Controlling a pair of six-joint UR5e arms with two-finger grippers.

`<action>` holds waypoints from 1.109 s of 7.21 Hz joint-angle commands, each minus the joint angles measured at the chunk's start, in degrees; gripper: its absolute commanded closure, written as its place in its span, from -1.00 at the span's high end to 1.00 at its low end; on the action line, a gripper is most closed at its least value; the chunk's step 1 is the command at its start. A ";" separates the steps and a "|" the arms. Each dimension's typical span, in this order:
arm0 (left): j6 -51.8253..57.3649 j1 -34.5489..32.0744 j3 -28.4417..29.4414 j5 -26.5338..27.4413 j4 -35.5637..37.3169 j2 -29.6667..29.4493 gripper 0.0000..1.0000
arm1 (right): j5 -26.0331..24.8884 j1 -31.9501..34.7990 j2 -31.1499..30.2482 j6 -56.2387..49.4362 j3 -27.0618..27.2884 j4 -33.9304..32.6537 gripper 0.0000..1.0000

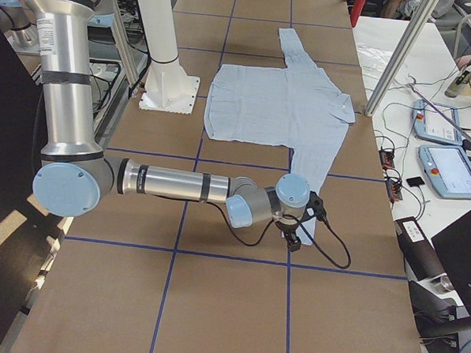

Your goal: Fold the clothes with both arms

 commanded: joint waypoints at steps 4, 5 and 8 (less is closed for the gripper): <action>-0.16 0.02 -0.84 -0.83 -0.75 0.98 1.00 | -6.72 -6.35 15.65 11.04 -20.86 9.25 0.63; -0.16 0.02 -0.75 -0.83 -0.75 0.98 1.00 | -6.98 -6.44 15.67 9.82 -21.41 9.34 0.54; -0.16 0.02 -0.66 -0.83 -0.75 1.07 1.00 | -7.68 -6.97 17.07 2.26 -25.54 9.43 0.37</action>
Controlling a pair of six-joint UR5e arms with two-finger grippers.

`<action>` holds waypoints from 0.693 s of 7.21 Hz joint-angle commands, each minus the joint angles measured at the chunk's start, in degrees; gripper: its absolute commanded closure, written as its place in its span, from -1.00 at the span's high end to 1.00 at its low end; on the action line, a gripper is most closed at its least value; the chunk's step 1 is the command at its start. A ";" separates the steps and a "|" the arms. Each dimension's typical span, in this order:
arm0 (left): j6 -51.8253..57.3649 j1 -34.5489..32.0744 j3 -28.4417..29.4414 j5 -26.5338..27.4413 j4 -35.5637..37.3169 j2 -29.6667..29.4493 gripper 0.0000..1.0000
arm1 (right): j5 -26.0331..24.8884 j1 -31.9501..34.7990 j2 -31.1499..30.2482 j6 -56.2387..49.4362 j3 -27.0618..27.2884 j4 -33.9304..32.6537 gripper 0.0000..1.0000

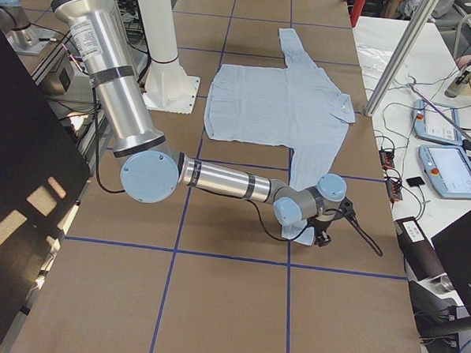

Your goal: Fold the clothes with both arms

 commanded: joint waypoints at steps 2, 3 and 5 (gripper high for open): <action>0.00 0.00 -0.08 0.00 0.00 0.03 1.00 | -0.12 -0.14 0.32 -4.07 -3.17 1.84 0.22; 0.00 0.00 -0.08 0.00 0.00 0.03 1.00 | -0.12 -0.14 0.40 -4.07 -3.70 2.11 0.13; 0.00 0.00 0.01 0.00 0.00 0.03 1.00 | -0.12 -0.14 1.02 -4.16 -4.93 2.11 0.07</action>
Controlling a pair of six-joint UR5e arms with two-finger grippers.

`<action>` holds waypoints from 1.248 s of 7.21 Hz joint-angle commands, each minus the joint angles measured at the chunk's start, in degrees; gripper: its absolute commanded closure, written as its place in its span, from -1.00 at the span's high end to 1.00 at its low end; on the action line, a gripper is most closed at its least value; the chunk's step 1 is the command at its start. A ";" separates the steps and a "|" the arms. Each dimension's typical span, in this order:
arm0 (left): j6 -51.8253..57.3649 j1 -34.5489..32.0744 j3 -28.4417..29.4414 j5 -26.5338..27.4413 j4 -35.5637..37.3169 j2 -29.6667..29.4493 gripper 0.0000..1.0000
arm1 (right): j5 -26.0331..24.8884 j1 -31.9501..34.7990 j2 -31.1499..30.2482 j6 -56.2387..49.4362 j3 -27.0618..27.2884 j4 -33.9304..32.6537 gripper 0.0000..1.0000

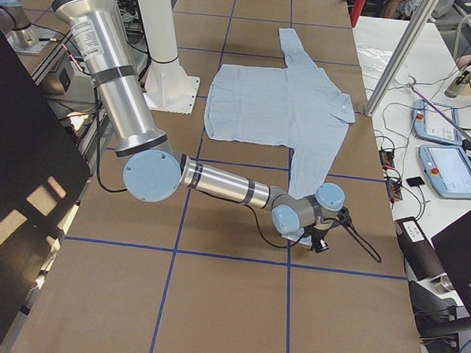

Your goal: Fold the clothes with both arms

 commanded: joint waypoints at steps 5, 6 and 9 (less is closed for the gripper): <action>0.00 -0.09 0.30 -0.03 0.00 0.00 1.00 | 0.18 -0.09 1.52 0.01 -1.05 -0.17 -1.00; 0.00 -0.09 0.39 -0.03 0.00 0.09 1.00 | 0.52 -0.09 1.52 0.10 -0.96 -0.17 -1.00; -0.61 -0.09 -0.05 -0.12 0.00 0.09 1.00 | 4.64 0.43 -1.19 0.28 8.57 -2.70 -1.00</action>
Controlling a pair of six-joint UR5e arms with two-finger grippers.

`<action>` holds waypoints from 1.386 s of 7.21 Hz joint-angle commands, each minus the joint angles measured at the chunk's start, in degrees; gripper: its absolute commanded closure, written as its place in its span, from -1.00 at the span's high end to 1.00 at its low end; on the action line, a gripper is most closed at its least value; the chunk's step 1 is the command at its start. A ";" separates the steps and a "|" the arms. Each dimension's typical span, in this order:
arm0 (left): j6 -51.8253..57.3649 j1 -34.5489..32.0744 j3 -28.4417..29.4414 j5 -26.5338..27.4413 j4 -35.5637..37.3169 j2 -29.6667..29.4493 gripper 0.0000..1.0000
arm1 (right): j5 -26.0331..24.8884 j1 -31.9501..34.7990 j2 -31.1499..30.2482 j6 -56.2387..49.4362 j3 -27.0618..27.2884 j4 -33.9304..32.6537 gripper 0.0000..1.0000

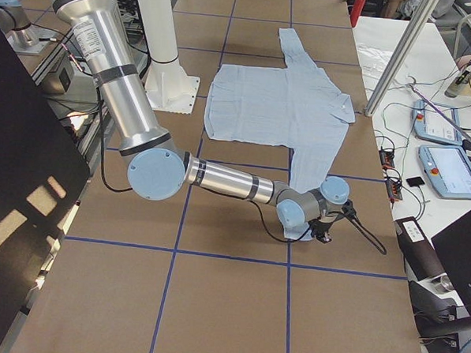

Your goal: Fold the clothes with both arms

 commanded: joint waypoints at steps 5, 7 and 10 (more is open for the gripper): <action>-0.88 0.08 0.32 -0.12 0.00 0.18 1.00 | 2.82 -11.56 -1.83 33.93 27.61 -5.50 -1.00; -0.70 0.17 0.93 -0.12 0.00 0.18 1.00 | -8.48 -24.81 7.17 56.68 30.03 -5.85 -1.00; -0.87 0.17 3.65 -0.12 -3.67 0.18 1.00 | -19.69 -30.85 36.92 72.38 8.41 -12.80 -1.00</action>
